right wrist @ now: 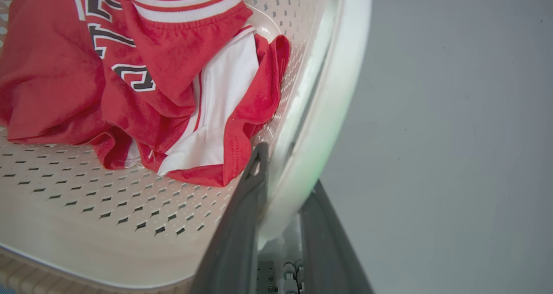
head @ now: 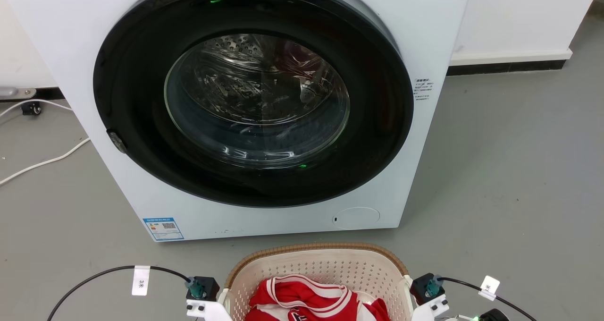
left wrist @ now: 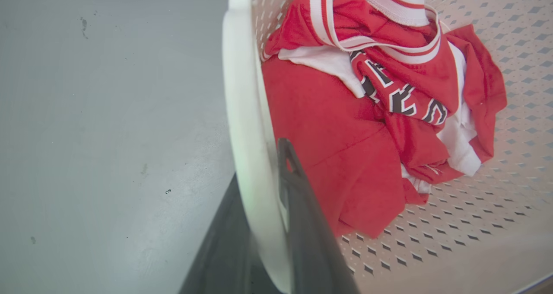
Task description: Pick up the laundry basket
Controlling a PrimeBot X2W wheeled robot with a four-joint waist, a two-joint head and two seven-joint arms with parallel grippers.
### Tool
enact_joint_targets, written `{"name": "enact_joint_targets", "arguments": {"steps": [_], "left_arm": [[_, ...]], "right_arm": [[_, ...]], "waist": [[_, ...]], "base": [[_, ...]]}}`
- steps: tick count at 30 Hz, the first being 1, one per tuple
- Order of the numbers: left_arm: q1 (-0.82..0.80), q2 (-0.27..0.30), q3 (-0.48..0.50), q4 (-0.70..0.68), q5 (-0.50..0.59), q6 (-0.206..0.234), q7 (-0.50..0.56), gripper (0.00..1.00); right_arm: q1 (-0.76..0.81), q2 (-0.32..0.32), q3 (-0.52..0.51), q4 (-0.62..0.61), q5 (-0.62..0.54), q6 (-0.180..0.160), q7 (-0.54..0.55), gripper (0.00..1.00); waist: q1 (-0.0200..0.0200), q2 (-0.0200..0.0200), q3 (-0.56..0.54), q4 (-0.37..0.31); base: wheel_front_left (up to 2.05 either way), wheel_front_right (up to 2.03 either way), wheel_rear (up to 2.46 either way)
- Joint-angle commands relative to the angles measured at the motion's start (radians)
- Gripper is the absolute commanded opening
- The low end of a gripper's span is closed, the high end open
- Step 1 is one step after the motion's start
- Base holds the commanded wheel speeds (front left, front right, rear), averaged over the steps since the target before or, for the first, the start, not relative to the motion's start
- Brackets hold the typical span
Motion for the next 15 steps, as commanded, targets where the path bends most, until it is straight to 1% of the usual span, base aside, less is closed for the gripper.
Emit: {"name": "enact_joint_targets", "arguments": {"steps": [1, 15], "left_arm": [[-0.012, -0.006, -0.005, -0.01, -0.004, -0.012, -0.012, 0.0], [-0.013, -0.007, -0.026, -0.01, -0.025, -0.012, -0.012, 0.0]], "right_arm": [[-0.003, 0.004, 0.008, -0.004, 0.001, 0.004, -0.004, 0.0], [-0.002, 0.003, 0.025, -0.003, 0.017, 0.004, -0.002, 0.0]], "waist": [[0.0, 0.0, 0.0, 0.0], [0.0, 0.0, 0.0, 0.001]], "base": [[0.0, 0.0, 0.0], [0.0, 0.0, 0.0]]}}
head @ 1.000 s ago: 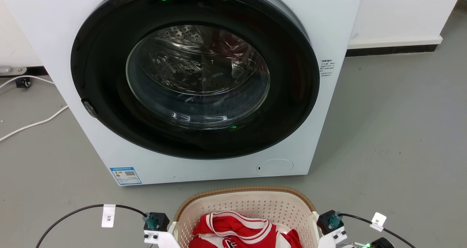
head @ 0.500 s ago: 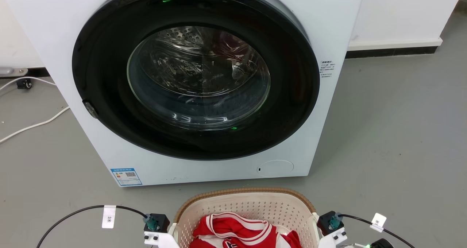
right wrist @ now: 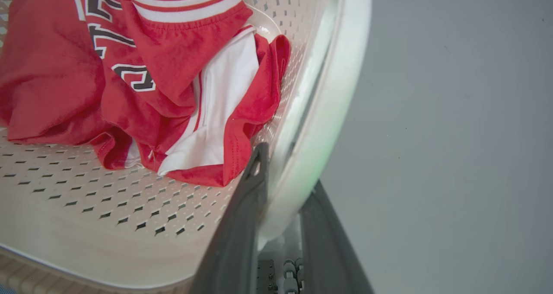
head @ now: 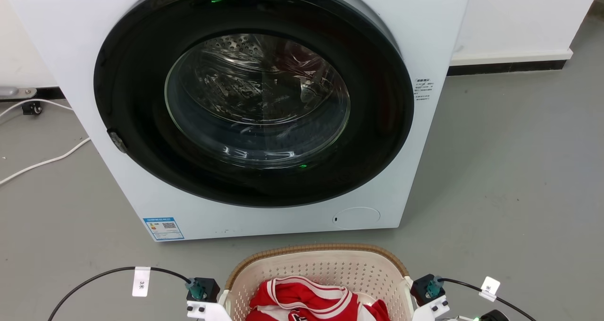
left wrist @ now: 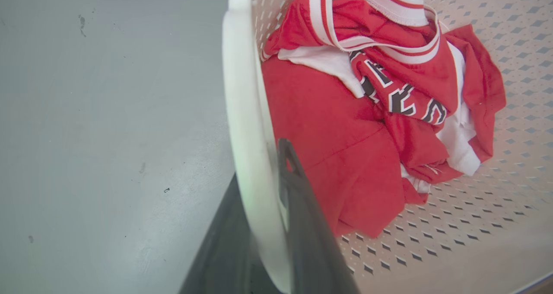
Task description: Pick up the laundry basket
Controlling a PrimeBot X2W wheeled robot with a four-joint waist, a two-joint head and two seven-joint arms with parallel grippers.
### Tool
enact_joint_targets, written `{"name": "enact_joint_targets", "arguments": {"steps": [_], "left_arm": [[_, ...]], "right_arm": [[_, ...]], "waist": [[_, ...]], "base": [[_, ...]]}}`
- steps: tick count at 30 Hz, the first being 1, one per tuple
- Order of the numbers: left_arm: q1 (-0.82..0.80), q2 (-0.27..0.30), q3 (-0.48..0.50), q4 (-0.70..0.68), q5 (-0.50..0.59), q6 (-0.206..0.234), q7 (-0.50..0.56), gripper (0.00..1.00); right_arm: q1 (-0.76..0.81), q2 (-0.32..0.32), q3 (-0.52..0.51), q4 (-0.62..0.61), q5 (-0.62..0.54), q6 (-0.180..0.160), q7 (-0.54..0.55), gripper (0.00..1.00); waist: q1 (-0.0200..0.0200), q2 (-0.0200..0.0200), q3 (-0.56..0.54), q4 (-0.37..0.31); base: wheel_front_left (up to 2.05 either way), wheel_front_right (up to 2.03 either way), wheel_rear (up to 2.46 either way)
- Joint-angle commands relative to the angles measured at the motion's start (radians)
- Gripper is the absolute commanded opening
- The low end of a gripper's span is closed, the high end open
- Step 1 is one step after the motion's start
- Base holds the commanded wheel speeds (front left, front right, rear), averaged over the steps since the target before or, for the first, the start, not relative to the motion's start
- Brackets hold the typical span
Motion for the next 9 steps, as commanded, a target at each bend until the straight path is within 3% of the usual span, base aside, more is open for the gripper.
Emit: {"name": "enact_joint_targets", "arguments": {"steps": [1, 9], "left_arm": [[-0.013, -0.007, -0.004, -0.01, -0.002, -0.012, -0.009, 0.0], [-0.015, -0.007, -0.015, -0.008, -0.014, -0.012, -0.013, 0.0]], "right_arm": [[-0.002, 0.005, 0.006, -0.004, 0.0, 0.004, 0.0, 0.0], [-0.001, 0.005, 0.016, -0.004, 0.009, 0.003, -0.003, 0.0]], "waist": [[0.0, 0.0, 0.0, 0.0], [0.0, 0.0, -0.001, -0.001]], "base": [[0.0, 0.0, 0.0], [0.0, 0.0, 0.0]]}}
